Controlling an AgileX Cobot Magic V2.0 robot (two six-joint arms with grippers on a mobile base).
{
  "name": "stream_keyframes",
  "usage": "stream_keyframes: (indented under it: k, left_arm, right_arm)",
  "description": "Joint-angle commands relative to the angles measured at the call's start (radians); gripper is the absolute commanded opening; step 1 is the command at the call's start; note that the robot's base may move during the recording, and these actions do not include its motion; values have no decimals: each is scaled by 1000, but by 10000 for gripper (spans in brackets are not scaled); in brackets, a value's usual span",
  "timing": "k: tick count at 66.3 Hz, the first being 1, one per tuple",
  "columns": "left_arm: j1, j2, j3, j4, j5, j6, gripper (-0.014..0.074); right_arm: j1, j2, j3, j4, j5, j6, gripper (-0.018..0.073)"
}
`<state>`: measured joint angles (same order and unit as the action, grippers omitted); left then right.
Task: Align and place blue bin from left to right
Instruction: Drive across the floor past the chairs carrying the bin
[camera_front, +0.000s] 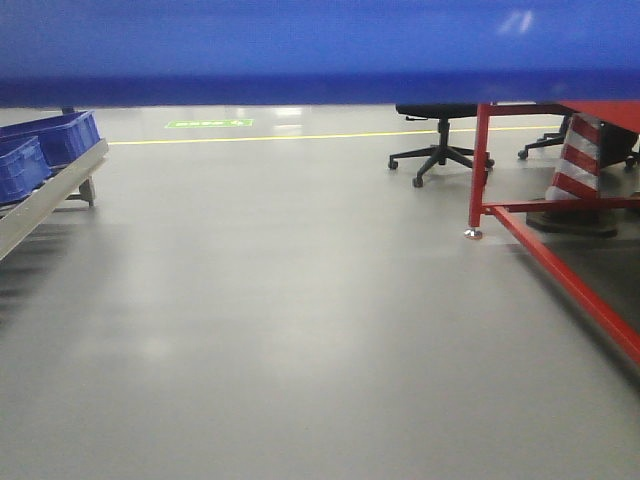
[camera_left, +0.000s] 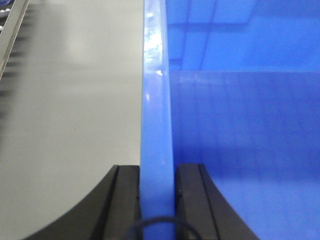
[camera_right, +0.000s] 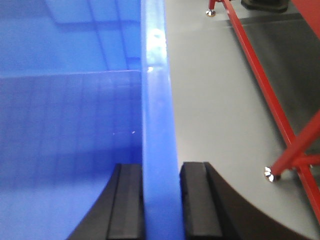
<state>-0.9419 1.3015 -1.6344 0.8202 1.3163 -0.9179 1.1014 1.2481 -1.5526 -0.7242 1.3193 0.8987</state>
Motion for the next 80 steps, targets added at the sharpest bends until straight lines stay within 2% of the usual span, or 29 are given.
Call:
stream_keyframes:
  k: [1,80]
  left_arm:
    - [-18,7,-12,-49,-95,-9,-111]
    - [-18,9,-12,-47,-95,-9,-111]
  right_arm:
    - [18,7,-9,20,-161,1,-83]
    - [18,9,-9,20,-187,1,-83]
